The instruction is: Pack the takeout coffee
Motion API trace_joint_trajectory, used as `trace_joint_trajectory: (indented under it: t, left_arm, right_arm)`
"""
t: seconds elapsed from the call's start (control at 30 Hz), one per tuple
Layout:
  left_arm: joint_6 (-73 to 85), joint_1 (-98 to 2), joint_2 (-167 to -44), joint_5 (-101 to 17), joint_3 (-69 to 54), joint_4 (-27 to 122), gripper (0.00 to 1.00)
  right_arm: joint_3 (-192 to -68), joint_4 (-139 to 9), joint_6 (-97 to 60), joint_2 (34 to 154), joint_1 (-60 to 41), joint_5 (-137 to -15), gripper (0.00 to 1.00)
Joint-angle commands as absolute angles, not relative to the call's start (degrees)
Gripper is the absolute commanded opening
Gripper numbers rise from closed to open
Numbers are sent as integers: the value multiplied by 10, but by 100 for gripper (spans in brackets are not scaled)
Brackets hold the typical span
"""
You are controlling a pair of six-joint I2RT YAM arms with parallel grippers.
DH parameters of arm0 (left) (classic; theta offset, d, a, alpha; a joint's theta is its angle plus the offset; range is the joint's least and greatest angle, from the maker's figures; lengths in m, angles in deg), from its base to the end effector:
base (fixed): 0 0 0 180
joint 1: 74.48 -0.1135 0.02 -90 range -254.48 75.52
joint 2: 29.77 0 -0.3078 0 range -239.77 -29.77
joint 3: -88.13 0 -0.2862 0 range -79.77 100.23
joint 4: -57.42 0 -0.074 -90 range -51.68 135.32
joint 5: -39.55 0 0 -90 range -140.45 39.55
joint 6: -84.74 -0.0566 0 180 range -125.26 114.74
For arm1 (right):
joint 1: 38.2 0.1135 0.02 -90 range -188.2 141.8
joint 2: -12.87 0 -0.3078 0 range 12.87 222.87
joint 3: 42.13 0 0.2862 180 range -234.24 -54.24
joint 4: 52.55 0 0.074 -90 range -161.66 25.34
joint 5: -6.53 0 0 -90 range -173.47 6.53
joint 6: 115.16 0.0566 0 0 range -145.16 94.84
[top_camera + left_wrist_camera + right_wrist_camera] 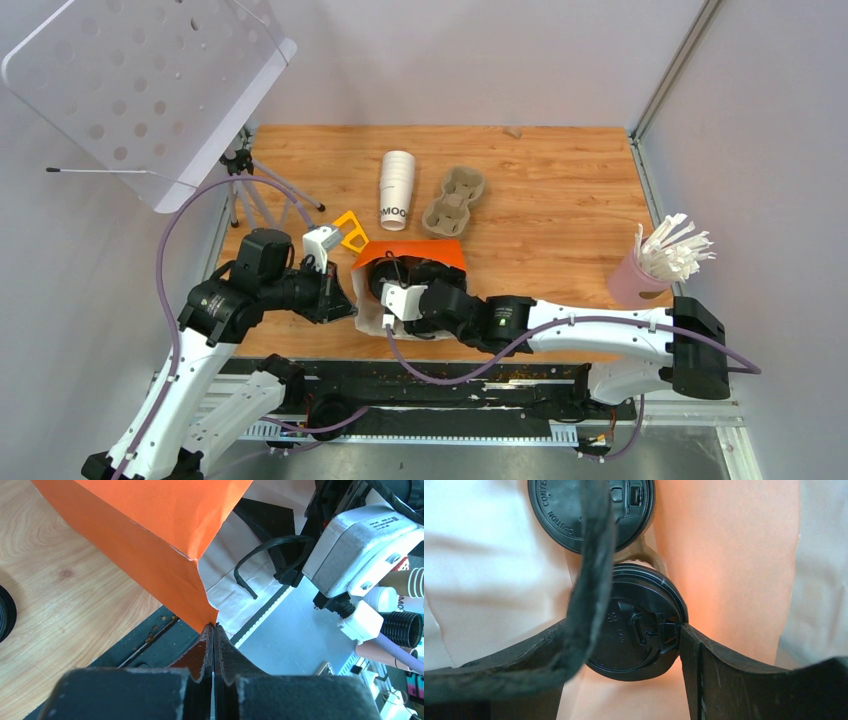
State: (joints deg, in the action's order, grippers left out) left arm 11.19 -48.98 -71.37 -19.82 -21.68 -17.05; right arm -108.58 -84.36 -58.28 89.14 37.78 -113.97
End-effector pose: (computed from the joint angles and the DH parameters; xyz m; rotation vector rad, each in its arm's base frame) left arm 0.1018 -0.0805 0.3667 0.4611 2.4041 -0.9751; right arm 0.1056 0.3042 0.2821 -1.6141 1.4755 -0.1947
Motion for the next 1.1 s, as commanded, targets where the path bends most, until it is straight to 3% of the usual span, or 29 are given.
trace_joint_trajectory:
  t: [0.0, 1.07]
  left_arm:
    - [115, -488, -708, -182, -221, -147, 0]
    - [110, -488, -712, -180, -225, -139, 0]
  right_arm:
    - [-1090, -817, -584, 888, 368, -1157, 68]
    - [-1097, -860, -556, 903, 355, -1107, 68]
